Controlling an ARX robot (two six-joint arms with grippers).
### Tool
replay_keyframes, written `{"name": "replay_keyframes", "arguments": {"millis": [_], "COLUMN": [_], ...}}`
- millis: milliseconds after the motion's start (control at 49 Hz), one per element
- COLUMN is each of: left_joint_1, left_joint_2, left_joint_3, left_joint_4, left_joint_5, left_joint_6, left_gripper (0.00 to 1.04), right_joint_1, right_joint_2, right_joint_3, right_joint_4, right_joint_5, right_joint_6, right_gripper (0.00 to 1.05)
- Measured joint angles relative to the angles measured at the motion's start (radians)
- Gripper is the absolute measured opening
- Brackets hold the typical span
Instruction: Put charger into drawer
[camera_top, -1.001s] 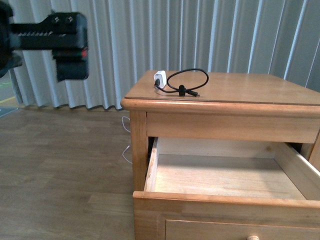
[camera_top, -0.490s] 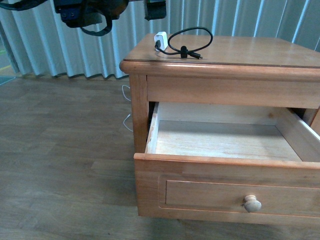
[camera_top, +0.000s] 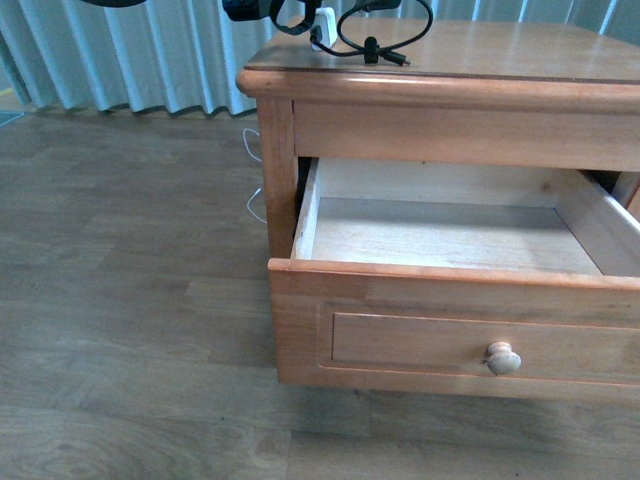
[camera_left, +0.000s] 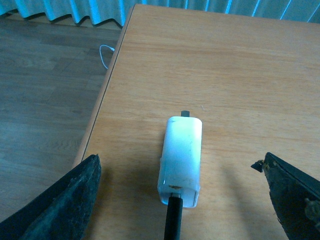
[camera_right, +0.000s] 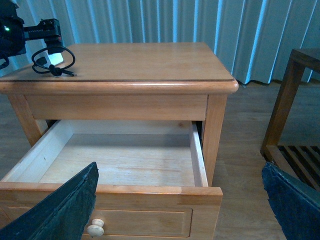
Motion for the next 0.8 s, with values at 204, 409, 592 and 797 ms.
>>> {"name": "replay_keyframes", "arguments": {"millis": [204, 409, 592, 797], "left_joint_1": [0.001, 0.007, 0.010, 0.017], "left_joint_2": [0.090, 0.098, 0.056, -0.073], "left_joint_3": [0.141, 0.150, 0.054, -0.145], "left_joint_4": [-0.082, -0.089, -0.028, 0.064], "left_joint_5": [-0.024, -0.031, -0.022, 0.012], "left_joint_6": [0.004, 0.002, -0.007, -0.018], "left_gripper": [0.84, 0.50, 0.24, 0.24], "right_joint_1": [0.000, 0.000, 0.000, 0.000], "right_joint_2": [0.000, 0.000, 0.000, 0.000], "right_joint_3": [0.000, 0.000, 0.000, 0.000], "right_joint_4": [0.000, 0.000, 0.000, 0.000], "right_joint_5": [0.000, 0.000, 0.000, 0.000], "right_joint_6": [0.000, 0.000, 0.000, 0.000], "right_gripper": [0.97, 0.97, 0.97, 0.97]}}
